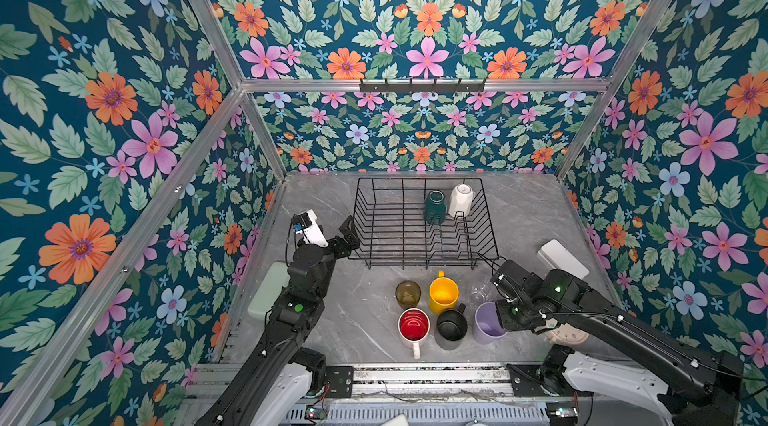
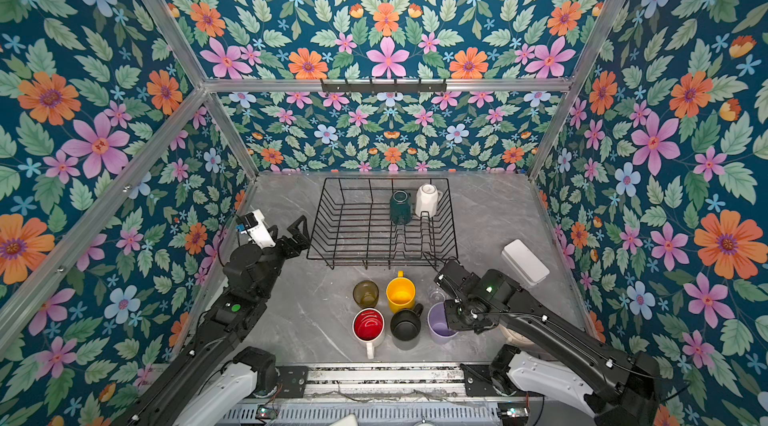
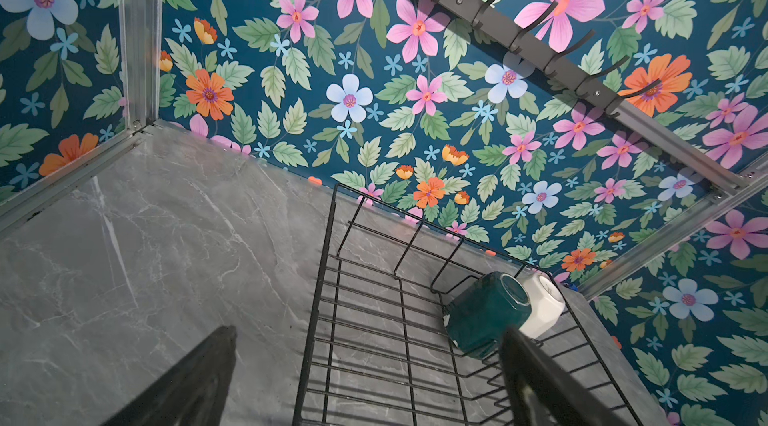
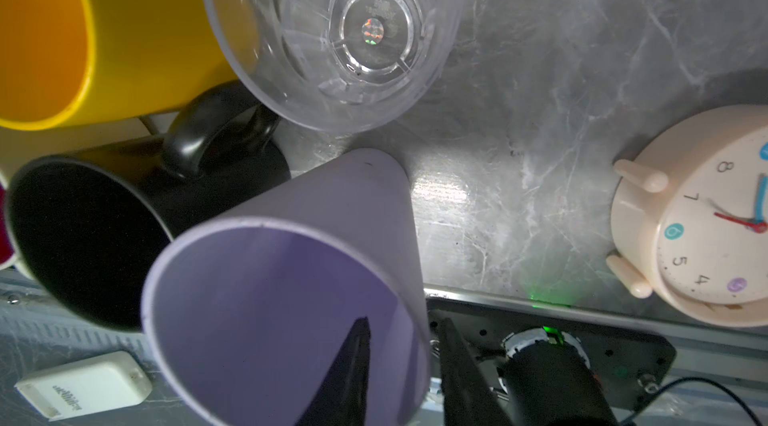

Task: Load the cups into the dish rack
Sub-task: 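Move the right gripper to the lavender cup and close on its rim, then lift the lavender cup with the right gripper and carry it over the rack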

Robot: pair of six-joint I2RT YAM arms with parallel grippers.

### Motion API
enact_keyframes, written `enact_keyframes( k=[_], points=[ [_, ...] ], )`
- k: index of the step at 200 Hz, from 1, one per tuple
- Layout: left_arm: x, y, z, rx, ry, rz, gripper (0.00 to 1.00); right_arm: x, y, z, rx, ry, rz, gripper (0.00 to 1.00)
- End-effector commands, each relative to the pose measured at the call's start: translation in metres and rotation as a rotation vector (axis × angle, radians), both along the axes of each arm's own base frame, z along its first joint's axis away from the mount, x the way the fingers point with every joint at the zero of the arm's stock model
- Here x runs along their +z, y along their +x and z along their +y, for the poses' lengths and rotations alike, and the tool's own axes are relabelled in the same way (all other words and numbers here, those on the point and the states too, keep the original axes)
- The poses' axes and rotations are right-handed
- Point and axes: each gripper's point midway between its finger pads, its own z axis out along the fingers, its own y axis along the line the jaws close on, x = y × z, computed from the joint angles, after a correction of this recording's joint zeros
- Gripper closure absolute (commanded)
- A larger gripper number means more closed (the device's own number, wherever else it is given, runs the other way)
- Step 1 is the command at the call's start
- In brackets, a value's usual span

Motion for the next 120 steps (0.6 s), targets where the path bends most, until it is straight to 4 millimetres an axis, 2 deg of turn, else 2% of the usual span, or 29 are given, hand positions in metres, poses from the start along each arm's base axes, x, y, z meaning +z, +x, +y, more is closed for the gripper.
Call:
enact_keyframes(
  k=[1, 44, 66, 88, 120],
  points=[
    [0.008, 0.0, 0.0, 0.001, -0.021, -0.033, 0.0, -0.002, 0.004, -0.006, -0.034, -0.043, -0.023, 0.77],
    [0.007, 0.002, 0.0, 0.002, -0.02, -0.038, 0.0, 0.001, 0.001, -0.012, -0.035, -0.075, -0.017, 1.0],
    [0.006, 0.002, 0.0, 0.003, -0.021, -0.038, 0.0, 0.008, -0.002, -0.015, -0.037, -0.072, -0.017, 1.0],
    [0.006, 0.002, 0.001, 0.006, -0.018, -0.041, 0.0, 0.022, -0.006, -0.028, -0.034, -0.113, -0.024, 1.0],
    [0.005, 0.002, 0.002, 0.013, -0.016, -0.042, 0.0, 0.068, -0.009, -0.022, -0.002, -0.003, -0.078, 1.0]
  ],
)
